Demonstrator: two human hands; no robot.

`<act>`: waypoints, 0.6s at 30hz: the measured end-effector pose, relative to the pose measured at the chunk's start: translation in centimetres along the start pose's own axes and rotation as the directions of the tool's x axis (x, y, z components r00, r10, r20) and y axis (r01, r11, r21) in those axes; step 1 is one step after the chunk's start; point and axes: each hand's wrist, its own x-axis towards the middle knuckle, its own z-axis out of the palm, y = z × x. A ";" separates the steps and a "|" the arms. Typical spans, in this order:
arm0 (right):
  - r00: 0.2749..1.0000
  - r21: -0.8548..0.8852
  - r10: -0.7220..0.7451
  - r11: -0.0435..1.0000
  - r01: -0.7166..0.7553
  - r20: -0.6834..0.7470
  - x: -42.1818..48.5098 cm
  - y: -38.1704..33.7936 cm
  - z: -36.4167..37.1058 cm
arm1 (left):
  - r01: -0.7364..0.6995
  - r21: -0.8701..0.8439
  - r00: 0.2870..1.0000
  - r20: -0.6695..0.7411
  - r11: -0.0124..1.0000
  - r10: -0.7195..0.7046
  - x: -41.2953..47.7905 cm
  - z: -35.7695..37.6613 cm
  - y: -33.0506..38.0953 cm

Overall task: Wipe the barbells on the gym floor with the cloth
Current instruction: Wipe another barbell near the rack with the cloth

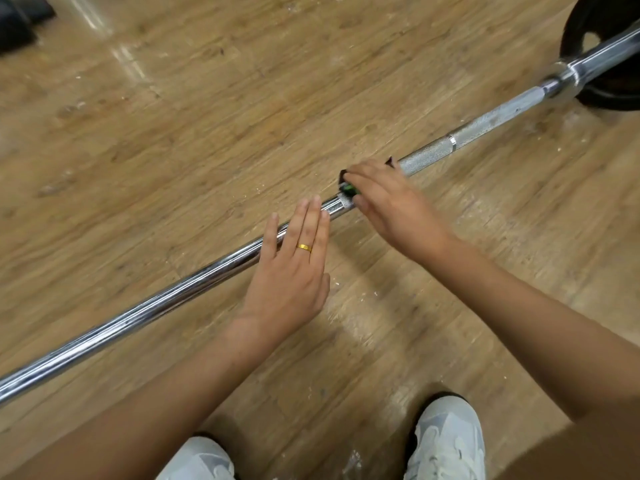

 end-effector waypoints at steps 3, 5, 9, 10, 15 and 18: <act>0.990 0.049 0.126 0.991 -0.123 -0.065 0.6 2.2 -0.8 | -0.005 0.044 1.000 -0.012 0.999 0.005 0.3 0.5 -0.9; 0.995 0.047 0.083 0.996 -0.080 -0.062 0.4 1.3 -0.1 | -0.006 0.053 1.000 -0.018 0.999 0.007 0.6 0.6 -1.2; 0.999 0.022 -0.040 0.999 0.041 -0.016 0.4 0.2 1.0 | -0.008 0.062 1.000 -0.011 0.998 0.009 1.3 0.7 -2.1; 0.999 0.026 -0.030 0.999 0.031 -0.027 0.9 0.7 0.9 | -0.013 0.063 1.000 -0.012 0.998 0.014 1.4 0.6 -2.3; 0.994 0.048 0.038 0.998 -0.033 -0.099 2.1 -0.5 2.1 | -0.003 0.048 1.000 -0.017 0.999 0.004 2.2 0.5 -3.2; 0.997 0.035 -0.078 0.996 0.078 -0.004 2.5 -0.5 2.2 | -0.017 0.036 1.000 -0.007 0.999 0.018 2.6 0.5 -4.0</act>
